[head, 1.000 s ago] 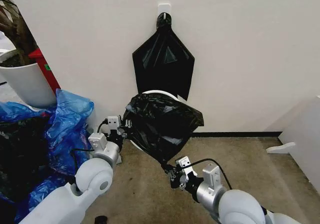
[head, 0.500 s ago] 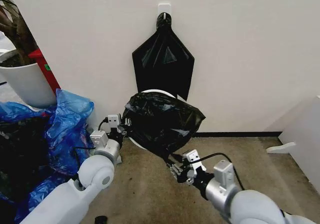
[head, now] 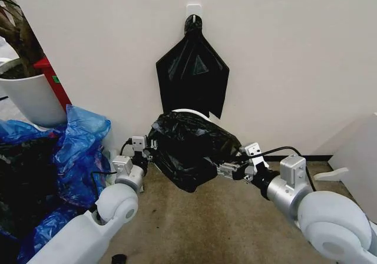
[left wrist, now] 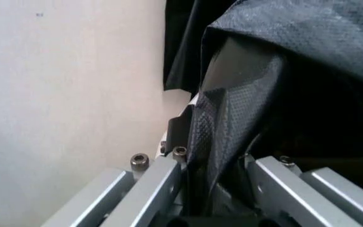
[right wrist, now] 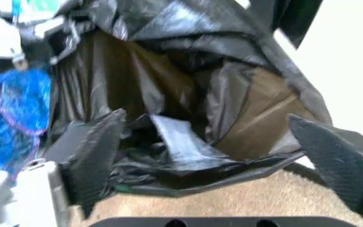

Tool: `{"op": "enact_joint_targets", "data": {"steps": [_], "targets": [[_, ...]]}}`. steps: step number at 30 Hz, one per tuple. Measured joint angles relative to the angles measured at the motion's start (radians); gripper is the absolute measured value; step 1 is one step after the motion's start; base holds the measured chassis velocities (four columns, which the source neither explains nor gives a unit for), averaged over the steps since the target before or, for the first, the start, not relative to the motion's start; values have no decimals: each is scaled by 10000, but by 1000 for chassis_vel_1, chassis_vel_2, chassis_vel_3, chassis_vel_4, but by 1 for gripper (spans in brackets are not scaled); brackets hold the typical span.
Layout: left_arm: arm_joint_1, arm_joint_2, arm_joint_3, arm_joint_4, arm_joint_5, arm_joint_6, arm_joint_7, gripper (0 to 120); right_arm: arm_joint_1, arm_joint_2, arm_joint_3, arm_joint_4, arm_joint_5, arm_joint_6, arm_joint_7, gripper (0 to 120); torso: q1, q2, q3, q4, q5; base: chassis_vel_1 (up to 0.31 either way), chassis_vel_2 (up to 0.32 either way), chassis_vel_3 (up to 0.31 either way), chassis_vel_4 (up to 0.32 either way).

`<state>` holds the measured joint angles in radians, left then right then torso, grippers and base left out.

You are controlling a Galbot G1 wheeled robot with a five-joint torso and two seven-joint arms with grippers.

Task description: Place the garbage bag over the trash bin.

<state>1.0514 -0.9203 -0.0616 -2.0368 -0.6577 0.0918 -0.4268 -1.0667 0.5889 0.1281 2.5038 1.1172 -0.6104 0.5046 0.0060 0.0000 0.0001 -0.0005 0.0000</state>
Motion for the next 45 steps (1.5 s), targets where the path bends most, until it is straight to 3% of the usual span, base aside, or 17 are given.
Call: {"op": "enact_joint_targets", "data": {"steps": [9,14,18,23,25,37,39,41,45], "targets": [[105,111,52,-186,443,-63,199,1,173,157,-881,-17,-429,-264,33,100,0,0,0,1,0,0,0,0,0],[148,118,128,-300,481,-64,240,1,209,260,-1009,-45,-715,-320,23,95,0,0,-1,2,0,0,0,0,0],[161,141,166,-359,505,-65,301,1,157,323,-1078,-159,-937,-335,24,85,0,0,-1,1,0,0,0,0,0],[237,224,145,-452,526,-87,333,1,116,337,-1151,-234,-1034,-331,2,63,0,0,-1,2,0,0,0,0,0],[237,230,143,-467,527,-91,334,1,123,343,-1168,-264,-1037,-325,-1,62,0,0,-1,3,0,0,0,0,0],[97,309,119,-526,442,-114,375,1,94,441,-1443,-517,-1049,-184,-28,11,0,0,-1,2,0,0,0,0,0],[93,310,118,-526,441,-114,375,1,92,440,-1442,-518,-1048,-183,-27,11,0,0,-1,2,0,0,0,0,0],[61,317,97,-526,422,-114,377,1,38,398,-1399,-525,-1038,-174,-15,0,0,0,-1,2,0,0,0,0,0],[39,287,85,-488,387,-115,355,1,-56,372,-1375,-475,-1046,-52,-33,0,0,0,-1,2,0,0,0,0,0]]}}
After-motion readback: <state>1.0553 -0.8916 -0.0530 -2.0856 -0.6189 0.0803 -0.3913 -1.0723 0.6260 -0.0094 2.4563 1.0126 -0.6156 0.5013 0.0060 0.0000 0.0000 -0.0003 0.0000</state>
